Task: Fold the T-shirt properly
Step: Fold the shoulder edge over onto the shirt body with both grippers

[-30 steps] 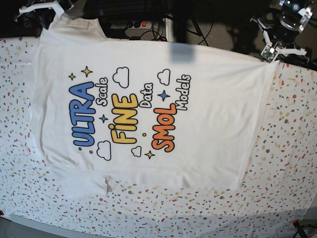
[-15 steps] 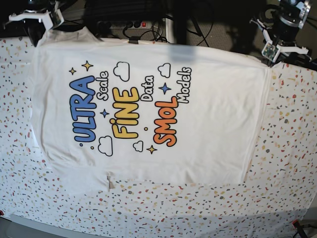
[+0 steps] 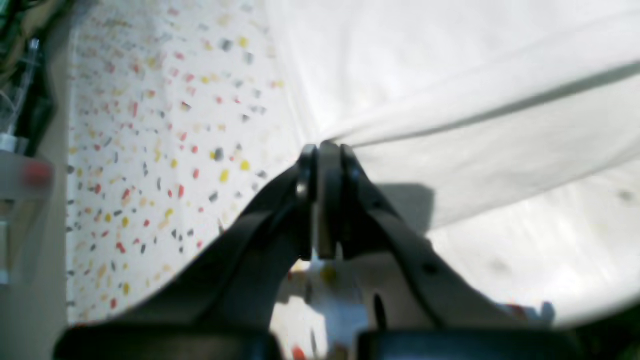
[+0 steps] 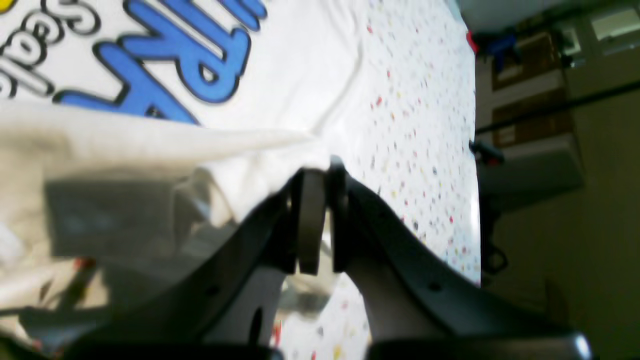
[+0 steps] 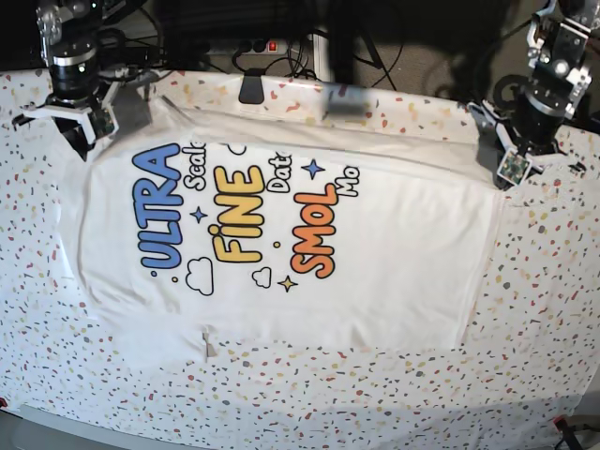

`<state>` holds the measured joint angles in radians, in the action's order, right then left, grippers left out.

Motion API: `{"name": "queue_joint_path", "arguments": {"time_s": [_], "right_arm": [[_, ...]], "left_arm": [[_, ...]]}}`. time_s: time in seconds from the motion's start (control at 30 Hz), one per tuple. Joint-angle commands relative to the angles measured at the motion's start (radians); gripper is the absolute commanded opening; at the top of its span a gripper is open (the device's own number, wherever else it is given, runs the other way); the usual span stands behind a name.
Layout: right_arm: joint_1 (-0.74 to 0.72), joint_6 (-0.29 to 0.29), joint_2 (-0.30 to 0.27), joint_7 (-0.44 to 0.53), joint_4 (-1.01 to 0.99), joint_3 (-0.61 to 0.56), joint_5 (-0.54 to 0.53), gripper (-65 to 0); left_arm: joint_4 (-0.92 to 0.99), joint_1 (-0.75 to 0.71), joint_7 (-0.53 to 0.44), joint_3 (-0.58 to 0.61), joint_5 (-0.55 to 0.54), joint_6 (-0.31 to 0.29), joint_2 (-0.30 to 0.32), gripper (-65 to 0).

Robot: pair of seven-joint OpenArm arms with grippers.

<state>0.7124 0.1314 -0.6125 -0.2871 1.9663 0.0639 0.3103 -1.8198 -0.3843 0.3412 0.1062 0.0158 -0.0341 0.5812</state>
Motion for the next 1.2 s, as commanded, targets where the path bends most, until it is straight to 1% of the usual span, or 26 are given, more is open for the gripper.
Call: {"name": "queue_joint_path", "arguments": {"time_s": [0.0, 0.07, 0.13, 0.2, 0.37, 0.5, 0.67, 0.9, 0.93, 1.03, 1.1, 1.17], "right_arm": [[-0.014, 0.013, -0.014, 0.016, 0.003, 0.008, -0.022, -65.0], [-0.044, 0.000, -0.014, 0.018, -0.011, 0.008, -0.078, -65.0], [-0.070, -0.005, -0.013, 0.018, -0.032, 0.007, -0.087, -65.0], [-0.093, -0.005, -0.013, 0.018, -0.055, 0.007, -0.087, -65.0], [-0.140, -0.005, -0.011, 0.026, -0.111, -0.006, -0.087, -65.0], [-0.184, -0.005, -0.010, 0.047, -0.172, -0.038, -0.087, -65.0], [-0.254, -0.005, 0.006, 0.059, -0.251, -0.068, -0.087, -65.0], [-0.305, -0.006, 0.006, 0.064, -0.312, -0.079, -0.087, -65.0], [-0.308, -0.008, 0.006, 0.069, -0.319, -0.080, -0.087, -65.0], [-0.321, -0.043, 0.006, 0.089, -0.343, -0.079, -0.087, -65.0], [-0.331, -0.058, 0.006, 0.093, -0.363, -0.080, -0.087, -65.0], [-0.340, -0.058, 0.005, 0.096, -0.377, -0.079, -0.087, -65.0]], "left_arm": [[0.000, 0.021, -0.021, -0.006, -0.006, 0.014, 0.012, -65.0], [0.029, 0.048, -0.021, -0.006, -0.029, -0.002, 0.012, -65.0], [0.058, 0.068, -0.021, -0.006, -0.044, -0.044, 0.012, -65.0], [0.082, 0.083, -0.029, -0.006, -0.051, -0.066, 0.012, -65.0], [0.129, 0.113, -0.077, -0.006, -0.051, -0.068, 0.011, -65.0], [0.132, 0.122, -0.081, -0.006, -0.051, -0.077, 0.006, -65.0], [0.146, 0.143, -0.082, -0.006, -0.050, -0.121, -0.036, -65.0], [0.274, 0.236, -0.081, -0.006, -0.049, -0.122, -0.103, -65.0], [0.290, 0.246, -0.082, -0.006, -0.049, -0.134, -0.109, -65.0], [0.320, 0.277, -0.082, -0.006, -0.043, -0.171, -0.125, -65.0], [0.332, 0.291, -0.081, -0.006, -0.043, -0.173, -0.130, -65.0], [0.339, 0.302, -0.081, -0.006, -0.043, -0.173, -0.130, -65.0]]}}
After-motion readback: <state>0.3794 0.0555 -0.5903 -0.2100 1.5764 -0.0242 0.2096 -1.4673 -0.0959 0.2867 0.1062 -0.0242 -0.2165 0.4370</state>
